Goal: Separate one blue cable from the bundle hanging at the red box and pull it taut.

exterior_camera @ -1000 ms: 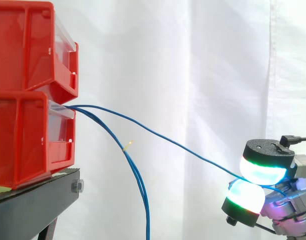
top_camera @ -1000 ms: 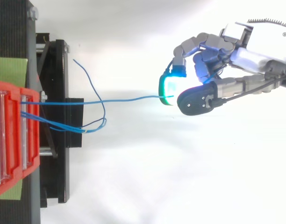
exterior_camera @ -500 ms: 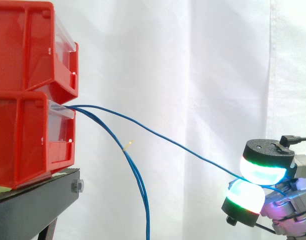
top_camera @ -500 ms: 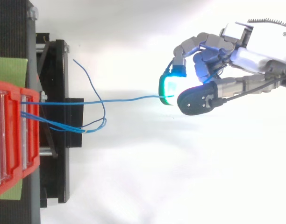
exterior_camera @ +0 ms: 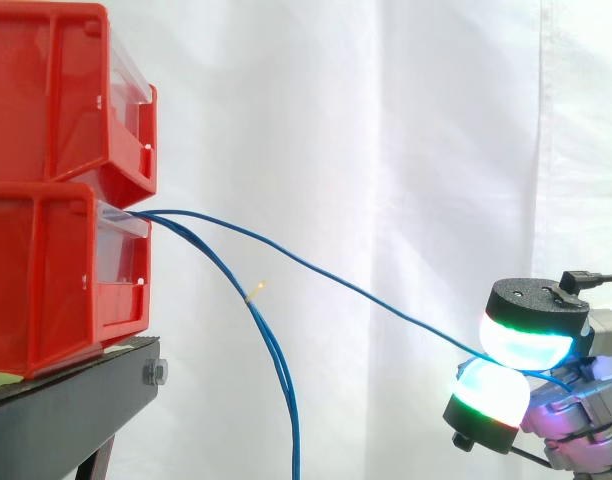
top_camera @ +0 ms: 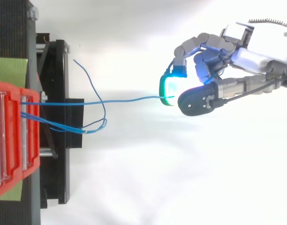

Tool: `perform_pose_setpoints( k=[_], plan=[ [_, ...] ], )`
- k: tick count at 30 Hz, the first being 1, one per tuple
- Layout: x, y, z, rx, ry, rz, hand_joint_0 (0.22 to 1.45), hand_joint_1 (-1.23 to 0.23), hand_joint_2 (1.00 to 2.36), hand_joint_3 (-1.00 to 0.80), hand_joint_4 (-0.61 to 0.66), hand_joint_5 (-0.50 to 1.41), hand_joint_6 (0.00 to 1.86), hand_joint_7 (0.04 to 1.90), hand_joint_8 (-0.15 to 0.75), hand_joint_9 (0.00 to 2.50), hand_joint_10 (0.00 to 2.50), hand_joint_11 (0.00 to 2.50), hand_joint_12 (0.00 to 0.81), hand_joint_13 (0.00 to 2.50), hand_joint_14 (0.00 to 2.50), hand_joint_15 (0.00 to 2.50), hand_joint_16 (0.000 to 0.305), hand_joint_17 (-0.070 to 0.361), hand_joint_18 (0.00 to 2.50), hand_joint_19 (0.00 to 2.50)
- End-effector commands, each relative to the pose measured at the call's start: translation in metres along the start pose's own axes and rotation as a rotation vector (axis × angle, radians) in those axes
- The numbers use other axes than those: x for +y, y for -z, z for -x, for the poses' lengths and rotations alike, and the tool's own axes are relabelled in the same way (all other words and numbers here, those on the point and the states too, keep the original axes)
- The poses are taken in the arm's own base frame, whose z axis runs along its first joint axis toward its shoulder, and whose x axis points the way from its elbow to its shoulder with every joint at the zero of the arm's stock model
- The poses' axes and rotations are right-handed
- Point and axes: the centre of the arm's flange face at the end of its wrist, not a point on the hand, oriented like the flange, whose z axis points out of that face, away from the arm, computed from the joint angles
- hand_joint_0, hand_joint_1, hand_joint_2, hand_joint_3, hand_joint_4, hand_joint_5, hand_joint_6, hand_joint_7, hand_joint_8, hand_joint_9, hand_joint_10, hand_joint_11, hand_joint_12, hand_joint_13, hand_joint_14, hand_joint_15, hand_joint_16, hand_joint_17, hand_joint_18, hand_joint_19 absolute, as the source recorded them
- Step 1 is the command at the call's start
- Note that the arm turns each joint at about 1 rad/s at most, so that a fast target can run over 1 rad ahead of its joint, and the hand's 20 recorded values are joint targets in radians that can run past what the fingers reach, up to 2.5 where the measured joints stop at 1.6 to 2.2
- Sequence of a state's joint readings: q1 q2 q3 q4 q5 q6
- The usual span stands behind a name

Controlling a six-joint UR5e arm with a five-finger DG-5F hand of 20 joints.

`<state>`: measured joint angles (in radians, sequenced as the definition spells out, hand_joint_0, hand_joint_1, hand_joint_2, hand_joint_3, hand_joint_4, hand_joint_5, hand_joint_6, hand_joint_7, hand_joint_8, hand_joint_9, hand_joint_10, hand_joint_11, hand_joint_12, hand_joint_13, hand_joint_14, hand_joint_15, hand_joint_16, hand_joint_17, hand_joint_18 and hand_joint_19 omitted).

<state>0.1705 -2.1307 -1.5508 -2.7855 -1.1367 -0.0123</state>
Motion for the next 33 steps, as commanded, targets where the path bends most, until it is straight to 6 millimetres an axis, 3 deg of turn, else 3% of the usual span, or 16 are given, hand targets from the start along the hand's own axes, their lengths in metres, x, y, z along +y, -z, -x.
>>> perform_pose_setpoints(
  k=[1, 33],
  plan=[
    [0.0000, 0.0000, 0.0001, 0.000, 0.000, 0.000, 0.66, -0.74, 1.02, -0.18, 0.04, -0.15, 0.92, 1.10, 0.292, 0.61, 2.50, 1.00, 0.328, 0.83, 2.43, 1.22, 0.039, 0.088, 1.19, 1.52],
    [0.0000, 0.0002, -0.0008, 0.001, 0.000, 0.000, 0.66, -0.74, 1.02, -0.19, 0.05, -0.15, 0.92, 1.11, 0.286, 0.61, 2.50, 0.99, 0.329, 0.84, 2.43, 1.22, 0.039, 0.088, 1.19, 1.51]
  ],
)
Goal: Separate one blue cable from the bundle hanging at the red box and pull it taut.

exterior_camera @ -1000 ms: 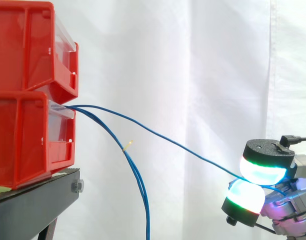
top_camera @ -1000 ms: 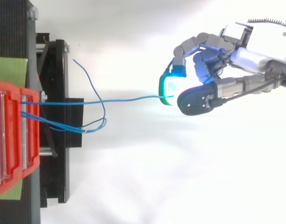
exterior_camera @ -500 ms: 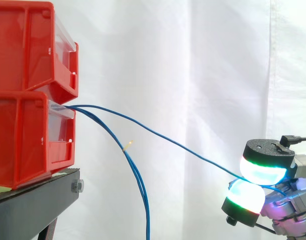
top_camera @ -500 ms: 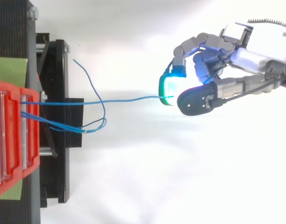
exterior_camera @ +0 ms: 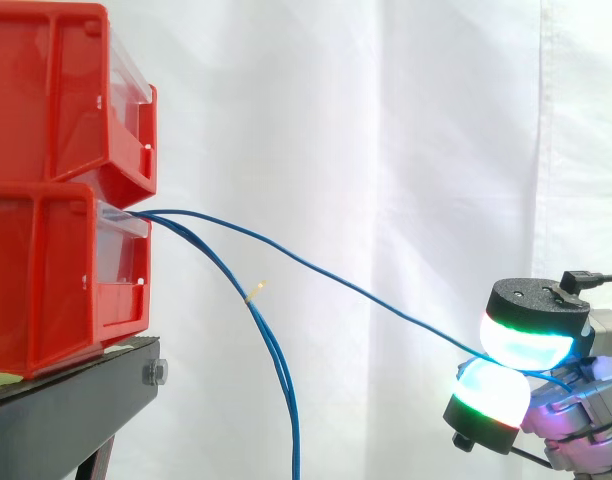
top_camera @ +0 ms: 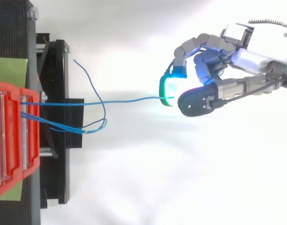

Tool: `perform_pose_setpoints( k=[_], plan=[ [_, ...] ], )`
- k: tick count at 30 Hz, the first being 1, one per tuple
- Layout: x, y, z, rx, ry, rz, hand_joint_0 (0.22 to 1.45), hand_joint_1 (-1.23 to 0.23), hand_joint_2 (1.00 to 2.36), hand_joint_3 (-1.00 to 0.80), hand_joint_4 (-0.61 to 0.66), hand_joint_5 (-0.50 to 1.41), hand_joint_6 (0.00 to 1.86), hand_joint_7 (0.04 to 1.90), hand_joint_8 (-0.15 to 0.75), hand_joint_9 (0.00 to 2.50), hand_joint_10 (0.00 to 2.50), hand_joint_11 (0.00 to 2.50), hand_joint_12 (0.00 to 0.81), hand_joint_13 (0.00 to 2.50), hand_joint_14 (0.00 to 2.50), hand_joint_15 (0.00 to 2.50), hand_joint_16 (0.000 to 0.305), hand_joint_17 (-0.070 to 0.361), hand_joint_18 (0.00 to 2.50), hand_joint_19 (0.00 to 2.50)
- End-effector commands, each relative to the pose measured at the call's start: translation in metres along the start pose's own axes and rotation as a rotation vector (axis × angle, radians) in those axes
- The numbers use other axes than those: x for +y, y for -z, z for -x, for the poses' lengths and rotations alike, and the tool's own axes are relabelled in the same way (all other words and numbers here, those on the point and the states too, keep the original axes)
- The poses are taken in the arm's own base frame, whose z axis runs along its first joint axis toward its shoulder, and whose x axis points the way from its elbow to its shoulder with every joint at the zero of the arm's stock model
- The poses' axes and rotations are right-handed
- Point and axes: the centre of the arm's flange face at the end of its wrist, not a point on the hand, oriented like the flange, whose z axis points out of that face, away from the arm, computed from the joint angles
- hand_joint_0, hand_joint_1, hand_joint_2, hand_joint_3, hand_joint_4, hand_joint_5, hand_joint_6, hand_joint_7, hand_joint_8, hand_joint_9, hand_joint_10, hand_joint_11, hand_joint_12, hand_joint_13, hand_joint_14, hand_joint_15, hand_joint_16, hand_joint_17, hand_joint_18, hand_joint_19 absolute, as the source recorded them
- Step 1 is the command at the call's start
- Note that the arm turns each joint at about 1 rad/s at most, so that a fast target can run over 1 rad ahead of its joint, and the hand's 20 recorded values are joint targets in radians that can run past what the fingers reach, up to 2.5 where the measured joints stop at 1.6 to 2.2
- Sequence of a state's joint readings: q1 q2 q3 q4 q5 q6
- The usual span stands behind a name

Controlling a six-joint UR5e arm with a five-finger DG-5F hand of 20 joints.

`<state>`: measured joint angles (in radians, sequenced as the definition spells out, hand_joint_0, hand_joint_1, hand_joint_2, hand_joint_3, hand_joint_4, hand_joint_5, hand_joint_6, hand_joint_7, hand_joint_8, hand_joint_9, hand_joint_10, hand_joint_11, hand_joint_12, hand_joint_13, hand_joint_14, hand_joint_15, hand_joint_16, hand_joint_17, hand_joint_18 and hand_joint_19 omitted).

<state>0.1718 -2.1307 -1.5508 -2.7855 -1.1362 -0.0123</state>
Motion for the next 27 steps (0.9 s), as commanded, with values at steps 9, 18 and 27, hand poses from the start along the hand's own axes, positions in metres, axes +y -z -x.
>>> perform_pose_setpoints(
  k=[9, 18, 27],
  plan=[
    [0.0000, 0.0000, 0.0001, -0.001, 0.000, 0.000, 0.66, -0.74, 1.02, -0.18, 0.05, -0.15, 0.92, 1.11, 0.286, 0.61, 2.50, 1.02, 0.331, 0.84, 2.43, 1.23, 0.039, 0.089, 1.19, 1.51],
    [0.0000, 0.0000, 0.0000, 0.000, 0.000, 0.000, 0.66, -0.74, 1.02, -0.18, 0.04, -0.15, 0.92, 1.11, 0.286, 0.61, 2.50, 0.99, 0.335, 0.84, 2.43, 1.24, 0.039, 0.088, 1.19, 1.51],
    [0.0000, 0.0000, 0.0000, 0.000, 0.000, 0.000, 0.66, -0.74, 1.02, -0.18, 0.04, -0.15, 0.92, 1.11, 0.294, 0.61, 2.50, 1.01, 0.330, 0.84, 2.44, 1.22, 0.039, 0.088, 1.19, 1.51]
  ],
)
